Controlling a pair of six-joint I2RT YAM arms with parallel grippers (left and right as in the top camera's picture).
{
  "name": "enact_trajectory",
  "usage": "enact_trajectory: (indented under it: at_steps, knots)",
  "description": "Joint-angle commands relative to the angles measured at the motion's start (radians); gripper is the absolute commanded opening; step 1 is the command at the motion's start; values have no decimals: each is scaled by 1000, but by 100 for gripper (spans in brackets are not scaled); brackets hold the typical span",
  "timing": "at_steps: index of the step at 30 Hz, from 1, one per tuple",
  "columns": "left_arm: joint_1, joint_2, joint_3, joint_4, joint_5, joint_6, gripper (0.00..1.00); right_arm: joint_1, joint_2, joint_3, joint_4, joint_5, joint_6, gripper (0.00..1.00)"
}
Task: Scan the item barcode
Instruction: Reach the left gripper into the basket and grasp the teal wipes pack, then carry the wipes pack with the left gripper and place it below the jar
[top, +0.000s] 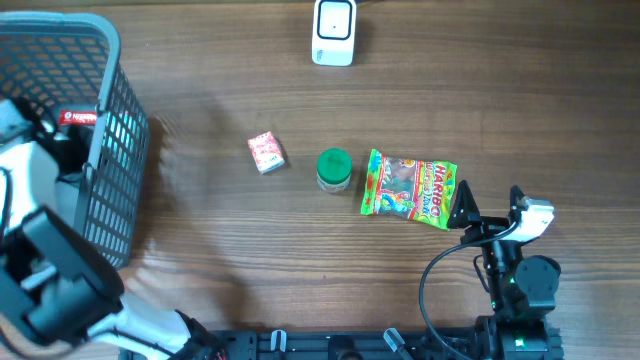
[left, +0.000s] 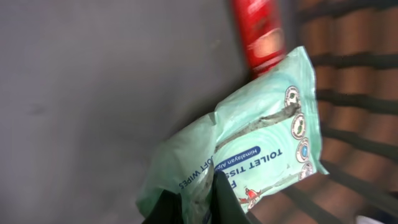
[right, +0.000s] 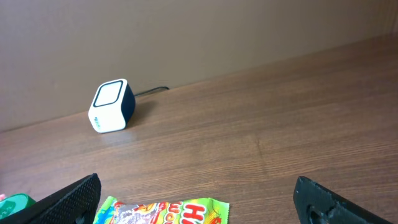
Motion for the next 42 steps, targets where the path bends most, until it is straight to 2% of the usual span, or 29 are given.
enact_trajectory:
  at_steps: [1,7,10,14,17,20,21,23,29,34,35,37,38,39,40,42]
  knots:
    - [34,-262,118,-69,-2,26,4,4,0,-1,4,-11,-17,100]
    - [29,-577,119,-190,3,-1,4,4,0,-1,4,-11,-17,100]
    - [-22,-706,119,-273,6,0,4,4,0,-1,4,-11,-17,100]
    - [-218,-793,108,-441,6,4,4,4,0,-1,4,-11,-17,100]
    - [-424,-799,40,-465,-41,4,4,4,0,-1,4,-11,-17,100]
    - [-618,-782,-79,-442,-128,3,4,4,0,-1,4,-11,-17,100]
    - [-717,-763,-166,-409,-141,3,4,4,0,-1,4,-11,-17,100]
    - [-816,-735,-283,-330,-141,-14,4,4,0,-1,4,-11,-17,100]
    - [-1020,-590,-548,-27,-138,-119,4,4,0,-1,4,-11,-17,99]
    - [-1075,-409,-603,85,-144,-163,4,4,0,-1,4,-11,-17,100]
    - [-1075,-386,-603,88,-145,-163,7,4,0,-1,4,-11,-16,100]
    - [-1075,-372,-603,82,-145,-158,36,4,0,-1,4,-11,-17,100]
    - [-1075,-376,-600,77,-145,-154,52,4,0,-1,4,-11,-17,100]
    - [-1074,-385,-592,64,-149,-155,86,4,0,-1,4,-11,-16,100]
    - [-1074,-401,-573,36,-154,-155,100,4,0,-1,4,-11,-17,100]
    - [-1074,-436,-497,-52,-172,-155,100,4,0,-1,4,-11,-17,100]
